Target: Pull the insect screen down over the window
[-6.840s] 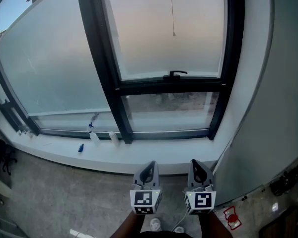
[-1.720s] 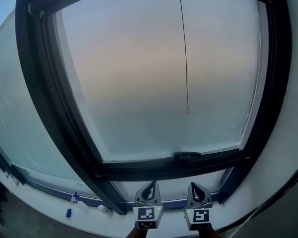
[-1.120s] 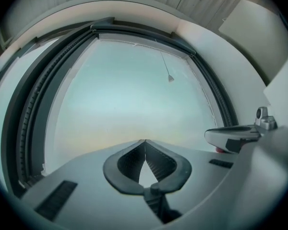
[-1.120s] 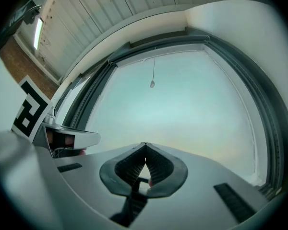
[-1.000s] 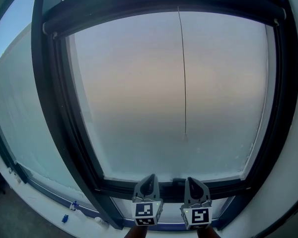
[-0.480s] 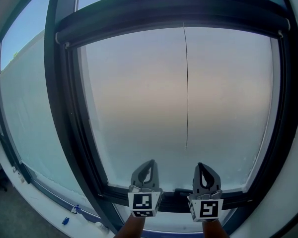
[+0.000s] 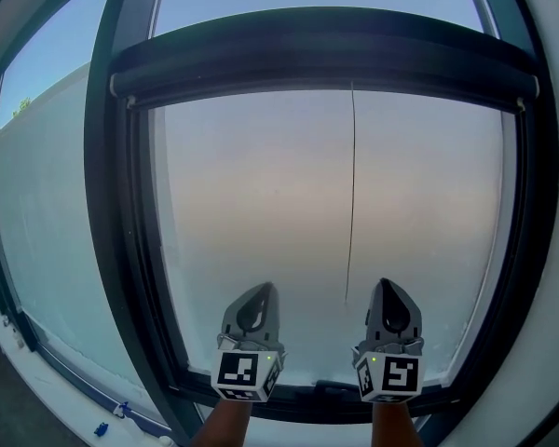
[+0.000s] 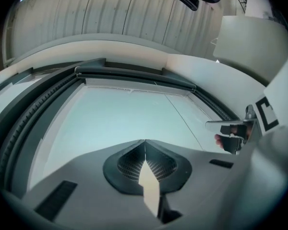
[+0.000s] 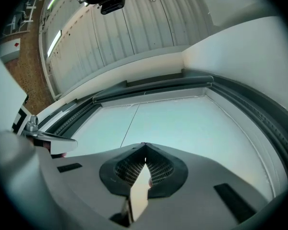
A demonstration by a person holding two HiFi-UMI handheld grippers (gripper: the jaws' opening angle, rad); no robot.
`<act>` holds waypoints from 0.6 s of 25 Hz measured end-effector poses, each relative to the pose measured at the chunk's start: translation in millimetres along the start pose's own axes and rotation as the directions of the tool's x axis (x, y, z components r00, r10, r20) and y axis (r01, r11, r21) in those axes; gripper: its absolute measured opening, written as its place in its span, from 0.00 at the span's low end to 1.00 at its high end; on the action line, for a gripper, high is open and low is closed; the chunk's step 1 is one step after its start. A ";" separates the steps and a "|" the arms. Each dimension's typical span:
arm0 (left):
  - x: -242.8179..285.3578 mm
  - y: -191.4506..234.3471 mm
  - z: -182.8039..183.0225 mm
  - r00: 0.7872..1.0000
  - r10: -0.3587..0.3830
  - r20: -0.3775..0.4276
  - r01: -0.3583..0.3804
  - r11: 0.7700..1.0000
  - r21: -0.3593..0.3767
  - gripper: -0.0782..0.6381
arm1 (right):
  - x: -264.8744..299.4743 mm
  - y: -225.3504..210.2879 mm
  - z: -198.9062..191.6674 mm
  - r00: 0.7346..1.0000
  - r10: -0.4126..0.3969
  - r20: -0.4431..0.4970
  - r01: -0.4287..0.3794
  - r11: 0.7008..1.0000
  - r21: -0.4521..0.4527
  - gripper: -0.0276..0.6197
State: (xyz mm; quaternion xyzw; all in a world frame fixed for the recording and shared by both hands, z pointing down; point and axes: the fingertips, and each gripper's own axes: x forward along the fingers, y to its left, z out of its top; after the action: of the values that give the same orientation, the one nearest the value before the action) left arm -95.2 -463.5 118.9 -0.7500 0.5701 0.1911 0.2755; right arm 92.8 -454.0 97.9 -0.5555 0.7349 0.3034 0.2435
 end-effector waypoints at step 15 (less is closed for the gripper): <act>50.4 13.9 85.7 0.982 -0.081 0.172 0.076 0.996 0.034 0.11 | 61.9 6.5 56.8 0.998 0.032 0.050 -0.019 0.968 -0.249 0.05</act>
State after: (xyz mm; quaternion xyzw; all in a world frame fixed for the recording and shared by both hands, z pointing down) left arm -92.3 -450.0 19.5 -0.7487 0.5165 0.2366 0.3415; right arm 71.4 -453.5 16.3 -0.5640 0.6914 0.4108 0.1876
